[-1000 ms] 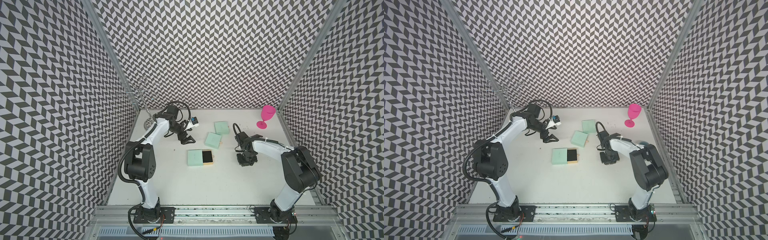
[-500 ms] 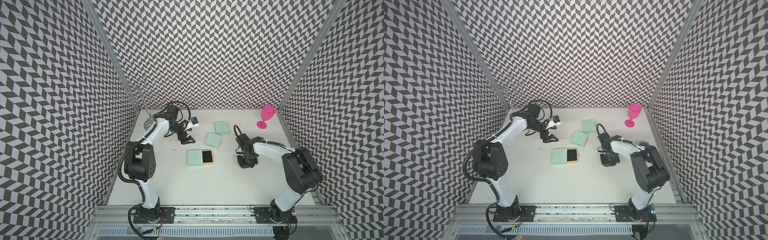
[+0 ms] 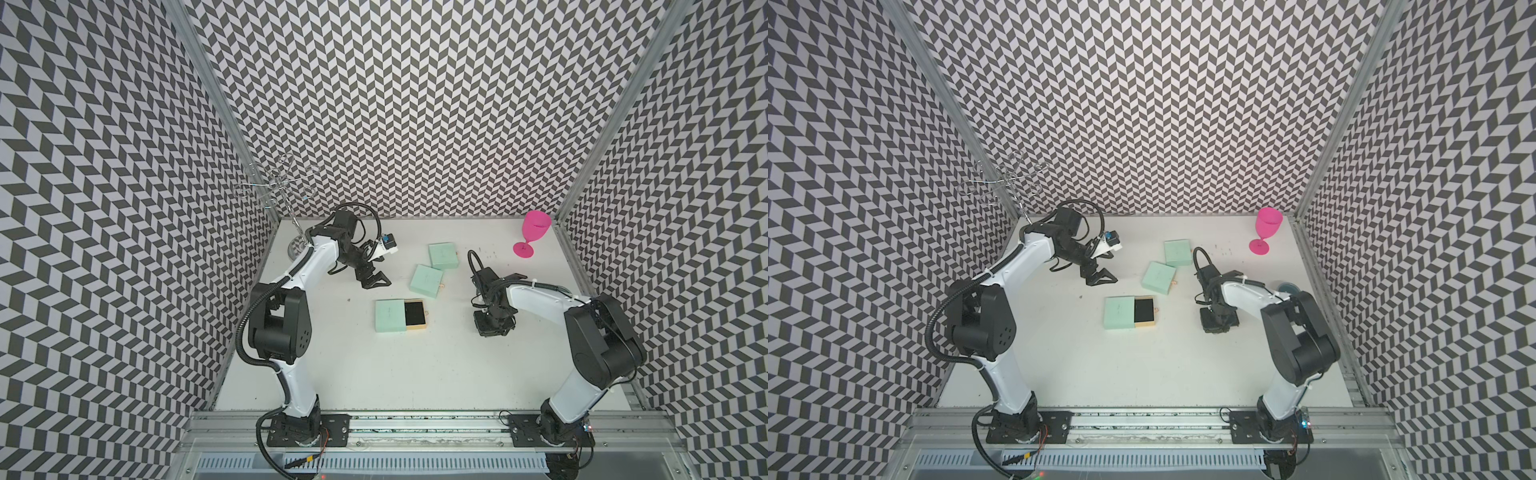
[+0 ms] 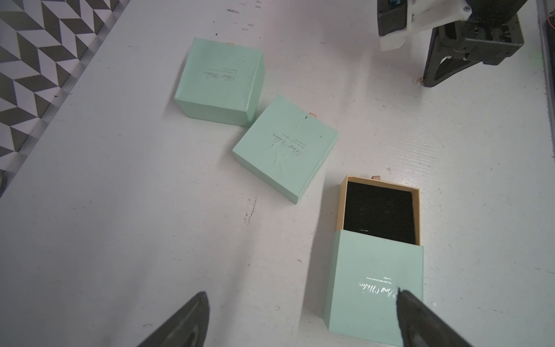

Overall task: Place the earrings into the drawer-style jewelry box
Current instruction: Pick up the earring from the center of the board.

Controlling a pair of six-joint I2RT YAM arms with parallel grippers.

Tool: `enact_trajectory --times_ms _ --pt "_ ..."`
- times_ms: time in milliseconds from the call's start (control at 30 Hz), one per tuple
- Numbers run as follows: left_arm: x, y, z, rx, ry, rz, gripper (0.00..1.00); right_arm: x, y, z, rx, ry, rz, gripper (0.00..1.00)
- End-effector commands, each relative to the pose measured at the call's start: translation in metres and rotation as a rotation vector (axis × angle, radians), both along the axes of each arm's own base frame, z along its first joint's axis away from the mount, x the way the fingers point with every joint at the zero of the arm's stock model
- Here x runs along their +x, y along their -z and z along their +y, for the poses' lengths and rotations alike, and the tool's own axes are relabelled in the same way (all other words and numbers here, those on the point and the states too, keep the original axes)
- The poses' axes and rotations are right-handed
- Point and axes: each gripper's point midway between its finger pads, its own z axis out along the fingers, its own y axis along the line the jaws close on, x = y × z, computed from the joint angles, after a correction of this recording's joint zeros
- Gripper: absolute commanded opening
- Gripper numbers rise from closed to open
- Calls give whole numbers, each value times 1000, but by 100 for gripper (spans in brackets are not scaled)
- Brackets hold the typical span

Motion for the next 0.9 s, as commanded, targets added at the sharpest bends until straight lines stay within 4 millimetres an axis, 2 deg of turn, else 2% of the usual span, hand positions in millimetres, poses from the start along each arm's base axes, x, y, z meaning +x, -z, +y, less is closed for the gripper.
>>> enact_trajectory --times_ms 0,300,533,867 --pt "-2 -15 0 -11 18 -44 98 10 -22 9 52 11 -44 10" --pt "-3 -15 1 -8 19 -44 98 25 -62 24 118 -3 -93 10" --pt "-3 -13 0 -5 21 -42 98 32 -72 34 160 -22 -107 10" --pt "-4 -6 2 7 20 -42 98 49 -89 79 230 -113 -129 11"
